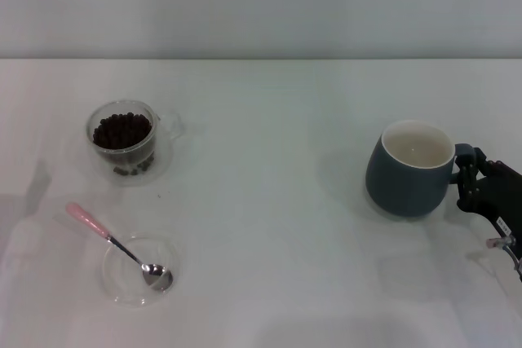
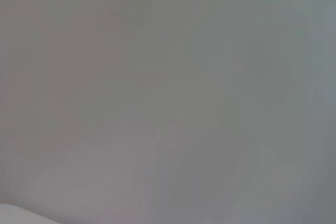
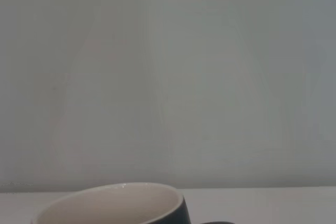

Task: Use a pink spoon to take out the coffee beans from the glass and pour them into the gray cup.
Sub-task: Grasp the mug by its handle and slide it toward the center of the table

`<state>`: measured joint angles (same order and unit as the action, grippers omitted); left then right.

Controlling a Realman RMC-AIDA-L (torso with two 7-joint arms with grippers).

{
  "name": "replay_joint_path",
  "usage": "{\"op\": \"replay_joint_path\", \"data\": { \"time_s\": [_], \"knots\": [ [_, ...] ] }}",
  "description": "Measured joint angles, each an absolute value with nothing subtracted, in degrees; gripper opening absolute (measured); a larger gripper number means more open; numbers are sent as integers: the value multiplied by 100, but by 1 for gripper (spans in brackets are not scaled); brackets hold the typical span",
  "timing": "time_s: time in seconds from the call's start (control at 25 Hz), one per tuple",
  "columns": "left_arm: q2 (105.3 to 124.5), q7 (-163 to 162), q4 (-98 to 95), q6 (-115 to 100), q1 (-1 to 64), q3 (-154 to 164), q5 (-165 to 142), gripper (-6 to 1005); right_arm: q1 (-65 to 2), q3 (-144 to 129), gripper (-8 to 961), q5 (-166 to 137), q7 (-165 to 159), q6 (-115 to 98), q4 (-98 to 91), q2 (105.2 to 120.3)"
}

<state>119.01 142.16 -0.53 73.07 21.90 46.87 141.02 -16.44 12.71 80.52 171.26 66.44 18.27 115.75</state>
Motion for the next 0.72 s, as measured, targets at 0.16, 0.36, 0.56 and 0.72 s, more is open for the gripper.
{"op": "replay_joint_path", "data": {
  "time_s": [0.16,0.36,0.56,0.72],
  "knots": [
    [11900,14087,-53,7305,2188,4708,14082,895,-1651,1228,142,8025,17129,6650,1817,11583],
    [11900,14064,-52,7303,2188,4711,14076,895,-1660,1205,141,7560,17130,6662,1942,11595],
    [11908,14062,-45,7301,2192,4711,14070,895,-1687,1203,140,7007,17130,6621,2153,11603],
    [11909,14062,-22,7287,2211,4711,14070,895,-1741,1212,140,6595,17130,6510,2241,11602]
  ]
}}
